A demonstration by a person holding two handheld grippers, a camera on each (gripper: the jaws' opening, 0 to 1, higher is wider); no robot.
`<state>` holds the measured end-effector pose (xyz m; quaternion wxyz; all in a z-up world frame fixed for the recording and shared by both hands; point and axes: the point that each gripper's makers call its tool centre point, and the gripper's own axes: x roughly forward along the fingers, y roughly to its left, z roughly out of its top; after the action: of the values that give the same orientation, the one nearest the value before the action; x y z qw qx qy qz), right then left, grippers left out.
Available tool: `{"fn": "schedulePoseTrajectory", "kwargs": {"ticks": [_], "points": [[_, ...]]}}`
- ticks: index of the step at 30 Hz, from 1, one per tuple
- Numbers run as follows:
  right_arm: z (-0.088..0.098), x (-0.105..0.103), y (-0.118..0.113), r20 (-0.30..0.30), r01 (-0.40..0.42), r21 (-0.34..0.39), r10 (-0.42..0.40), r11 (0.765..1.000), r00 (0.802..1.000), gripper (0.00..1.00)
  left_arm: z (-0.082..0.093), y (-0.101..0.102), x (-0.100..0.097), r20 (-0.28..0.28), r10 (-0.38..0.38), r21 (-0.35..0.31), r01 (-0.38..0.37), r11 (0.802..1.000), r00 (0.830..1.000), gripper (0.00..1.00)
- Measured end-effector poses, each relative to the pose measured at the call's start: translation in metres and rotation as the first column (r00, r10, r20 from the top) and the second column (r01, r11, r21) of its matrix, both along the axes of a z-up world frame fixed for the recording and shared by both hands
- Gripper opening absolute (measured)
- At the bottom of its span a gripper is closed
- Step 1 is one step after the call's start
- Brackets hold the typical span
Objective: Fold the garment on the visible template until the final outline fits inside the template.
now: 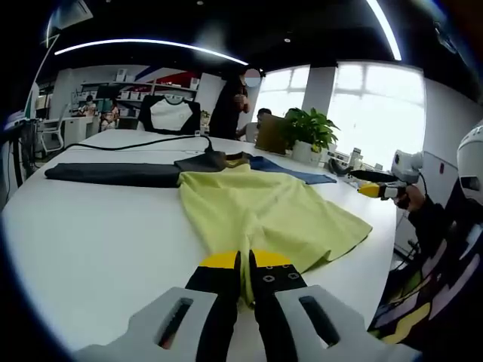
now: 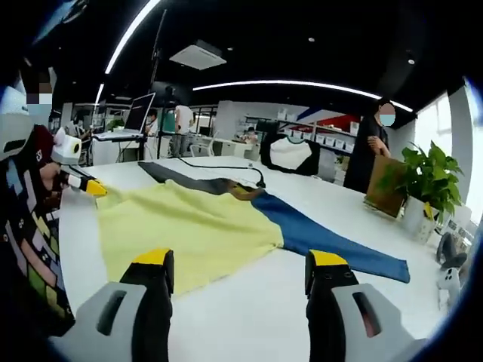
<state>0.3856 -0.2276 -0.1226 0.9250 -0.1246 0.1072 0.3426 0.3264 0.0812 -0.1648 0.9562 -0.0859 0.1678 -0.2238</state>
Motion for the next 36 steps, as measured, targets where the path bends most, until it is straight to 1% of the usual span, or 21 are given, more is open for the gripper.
{"fn": "schedulePoseTrajectory", "kwargs": {"ticks": [3,4,5,7,10,16,18,20,22,23,24,25,26,27,29,30,31,33,34,36], "points": [[-0.012,-0.012,0.012,-0.040,-0.046,-0.004,0.046,0.999,0.998,0.70,0.000,0.000,0.000,-0.001,-0.001,-0.001,0.001,1.000,1.000,0.04],[-0.018,-0.021,0.022,-0.047,-0.111,-0.026,0.110,0.993,0.993,0.71,-0.001,0.000,0.000,-0.001,-0.001,-0.001,0.001,1.000,1.000,0.04],[-0.022,-0.025,0.027,-0.057,-0.127,-0.034,0.125,0.991,0.990,0.72,-0.001,0.000,-0.001,-0.002,-0.002,-0.001,0.002,1.000,1.000,0.04],[-0.027,-0.029,0.033,-0.057,-0.143,-0.047,0.140,0.989,0.988,0.70,-0.002,0.000,-0.001,-0.004,-0.002,-0.001,0.002,1.000,1.000,0.04],[-0.034,-0.036,0.041,-0.096,-0.167,-0.035,0.163,0.985,0.982,0.68,-0.003,0.000,-0.002,-0.006,-0.003,-0.001,0.003,1.000,1.000,0.04],[-0.046,-0.045,0.050,-0.130,-0.200,-0.051,0.192,0.979,0.973,0.61,-0.003,-0.001,-0.003,-0.007,-0.002,-0.008,0.001,1.000,1.000,0.04],[-0.052,-0.051,0.055,-0.143,-0.231,-0.073,0.219,0.970,0.965,0.56,-0.004,-0.001,-0.003,-0.010,-0.004,-0.009,0.004,1.000,1.000,0.04],[-0.056,-0.054,0.057,-0.160,-0.243,-0.075,0.229,0.967,0.960,0.47,-0.005,-0.001,-0.003,-0.014,-0.007,-0.013,0.007,1.000,1.000,0.04],[-0.062,-0.056,0.057,-0.198,-0.239,-0.065,0.223,0.969,0.955,0.41,-0.004,-0.002,-0.003,-0.016,-0.012,-0.033,0.011,0.999,1.000,0.04],[-0.064,-0.057,0.056,-0.210,-0.237,-0.064,0.219,0.969,0.953,0.38,-0.004,-0.002,-0.003,-0.015,-0.011,-0.034,0.011,0.999,1.000,0.04],[-0.068,-0.059,0.057,-0.234,-0.244,-0.059,0.224,0.968,0.946,0.36,-0.004,-0.002,-0.003,-0.015,-0.010,-0.030,0.010,1.000,1.000,0.04],[-0.070,-0.060,0.057,-0.242,-0.243,-0.056,0.223,0.968,0.944,0.32,-0.004,-0.002,-0.003,-0.016,-0.011,-0.029,0.010,1.000,1.000,0.04],[-0.069,-0.060,0.057,-0.235,-0.246,-0.053,0.227,0.968,0.945,0.29,-0.004,-0.002,-0.003,-0.016,-0.011,-0.029,0.010,1.000,1.000,0.04],[-0.070,-0.063,0.059,-0.247,-0.260,-0.049,0.240,0.964,0.939,0.26,-0.004,-0.002,-0.003,-0.016,-0.011,-0.029,0.010,1.000,1.000,0.04],[-0.070,-0.064,0.061,-0.256,-0.263,-0.034,0.246,0.964,0.935,0.22,-0.005,-0.002,-0.003,-0.016,-0.010,-0.030,0.010,1.000,1.000,0.04],[-0.070,-0.065,0.061,-0.260,-0.261,-0.026,0.246,0.965,0.934,0.18,-0.005,-0.002,-0.003,-0.017,-0.011,-0.030,0.010,1.000,1.000,0.04],[-0.070,-0.062,0.060,-0.253,-0.249,-0.036,0.232,0.968,0.939,0.12,-0.005,-0.002,-0.004,-0.017,-0.011,-0.029,0.011,1.000,1.000,0.04],[-0.070,-0.061,0.060,-0.254,-0.244,-0.040,0.226,0.969,0.940,0.08,-0.006,-0.002,-0.004,-0.020,-0.012,-0.028,0.012,1.000,1.000,0.04],[-0.070,-0.059,0.059,-0.252,-0.231,-0.060,0.209,0.971,0.945,0.02,-0.007,-0.002,-0.004,-0.021,-0.012,-0.028,0.011,1.000,1.000,0.04],[-0.070,-0.058,0.058,-0.255,-0.222,-0.064,0.199,0.973,0.946,0.01,-0.008,-0.002,-0.004,-0.023,-0.012,-0.029,0.012,1.000,1.000,0.04]]}}
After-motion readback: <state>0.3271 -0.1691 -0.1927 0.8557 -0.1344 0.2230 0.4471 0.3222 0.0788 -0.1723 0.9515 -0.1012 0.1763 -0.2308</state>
